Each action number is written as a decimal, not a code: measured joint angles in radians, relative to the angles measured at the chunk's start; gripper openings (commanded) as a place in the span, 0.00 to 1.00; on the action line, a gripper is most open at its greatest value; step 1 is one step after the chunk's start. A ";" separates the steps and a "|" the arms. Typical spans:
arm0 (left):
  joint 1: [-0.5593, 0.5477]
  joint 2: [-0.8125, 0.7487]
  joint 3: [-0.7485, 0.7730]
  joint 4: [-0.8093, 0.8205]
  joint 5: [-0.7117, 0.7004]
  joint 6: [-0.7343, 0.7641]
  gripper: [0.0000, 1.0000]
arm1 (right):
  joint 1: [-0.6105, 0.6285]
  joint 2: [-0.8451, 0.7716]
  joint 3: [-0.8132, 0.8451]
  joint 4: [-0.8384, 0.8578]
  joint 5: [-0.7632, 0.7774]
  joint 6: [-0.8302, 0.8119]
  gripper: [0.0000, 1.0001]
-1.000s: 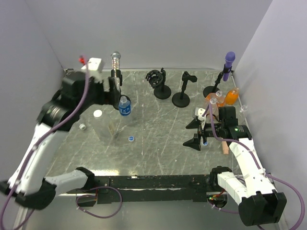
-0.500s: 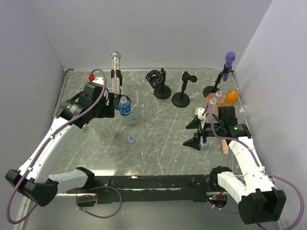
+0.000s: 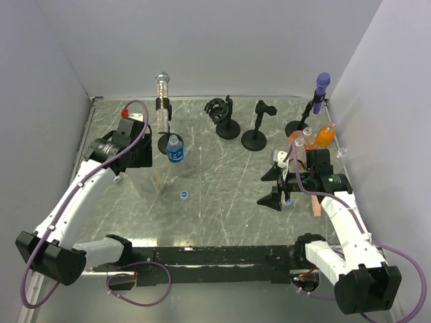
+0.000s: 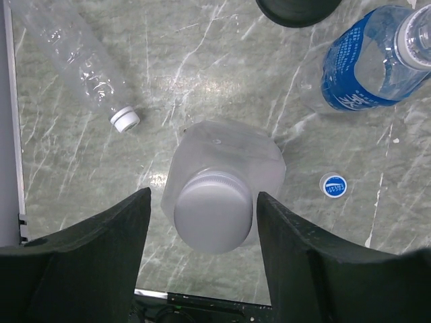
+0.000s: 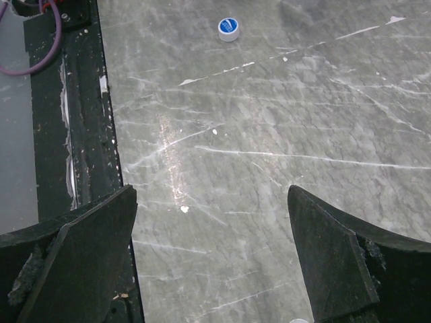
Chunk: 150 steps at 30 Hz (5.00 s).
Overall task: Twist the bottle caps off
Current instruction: Pick up the plastic bottle from the center of the board, then pass from the left arm to the right, then unscrew the bottle cap from the plastic bottle.
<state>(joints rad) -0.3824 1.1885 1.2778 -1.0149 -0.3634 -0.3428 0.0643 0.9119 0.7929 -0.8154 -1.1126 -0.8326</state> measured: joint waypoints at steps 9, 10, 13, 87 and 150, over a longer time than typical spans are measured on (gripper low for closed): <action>0.003 0.001 -0.001 0.004 0.018 0.000 0.41 | 0.000 0.006 0.000 0.000 0.000 -0.003 0.99; 0.003 0.001 -0.001 0.005 0.020 0.000 0.31 | 0.000 0.006 0.000 0.000 0.000 -0.003 0.99; 0.003 0.001 -0.001 0.004 0.026 0.001 0.13 | 0.000 0.006 0.000 0.000 0.000 -0.003 0.99; -0.552 0.005 -0.196 0.924 0.791 0.064 0.01 | 0.141 0.113 0.181 -0.224 -0.110 0.047 0.99; -0.554 0.159 -0.167 0.914 0.211 -0.799 0.01 | 0.220 0.085 0.069 0.174 0.398 0.445 0.99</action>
<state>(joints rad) -0.9367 1.3476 1.1110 -0.1013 -0.1520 -1.1419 0.2848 0.9974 0.8616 -0.6411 -0.7143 -0.3878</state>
